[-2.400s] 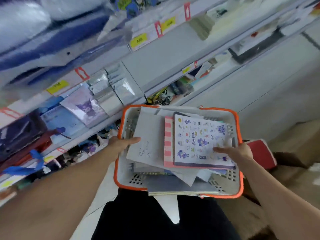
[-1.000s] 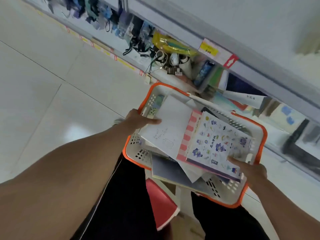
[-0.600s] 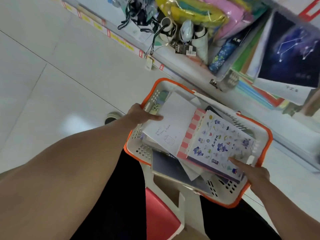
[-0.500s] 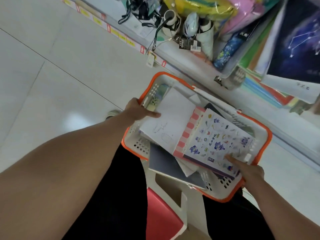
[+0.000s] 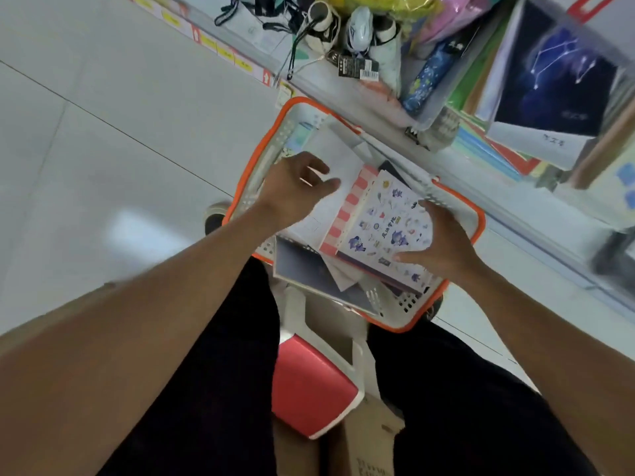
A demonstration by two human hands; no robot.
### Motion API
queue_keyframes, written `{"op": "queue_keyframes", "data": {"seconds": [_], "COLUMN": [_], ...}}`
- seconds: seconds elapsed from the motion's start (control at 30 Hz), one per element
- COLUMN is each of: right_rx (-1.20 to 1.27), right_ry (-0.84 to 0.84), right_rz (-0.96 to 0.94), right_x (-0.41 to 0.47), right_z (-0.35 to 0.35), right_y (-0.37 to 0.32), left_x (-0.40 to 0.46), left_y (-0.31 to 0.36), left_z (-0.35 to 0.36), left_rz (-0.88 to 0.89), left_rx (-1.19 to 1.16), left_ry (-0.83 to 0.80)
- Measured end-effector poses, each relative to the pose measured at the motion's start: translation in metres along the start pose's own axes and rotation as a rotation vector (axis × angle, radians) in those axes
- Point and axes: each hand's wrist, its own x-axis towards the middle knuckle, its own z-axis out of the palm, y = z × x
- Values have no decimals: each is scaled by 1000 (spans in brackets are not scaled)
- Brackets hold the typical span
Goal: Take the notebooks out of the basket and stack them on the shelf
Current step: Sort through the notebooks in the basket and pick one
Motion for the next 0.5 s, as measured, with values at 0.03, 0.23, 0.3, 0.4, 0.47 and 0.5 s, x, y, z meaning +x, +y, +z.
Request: {"op": "queue_keyframes", "data": {"seconds": [0.03, 0.23, 0.3, 0.4, 0.47, 0.5], "right_rx": [-60, -198, -89, -20, -45, -78], "right_ry": [-45, -4, -32, -50, 15, 61], "right_rz": [-99, -173, -190, -322, -375, -392], "right_x": [7, 64, 84, 100, 104, 105], "right_z": [1, 11, 0, -9, -4, -2], "right_y": [0, 27, 27, 23, 24, 23], "left_x": [-2, 35, 53, 67, 72, 72], "left_y": [0, -25, -26, -19, -21, -23], "left_z": [10, 58, 66, 72, 75, 76], "left_rz": [-10, -17, 7, 63, 96, 109], "left_rx": [57, 439, 455, 493, 492, 487], "left_ry": [-106, -237, -254, -282, -308, -305]}}
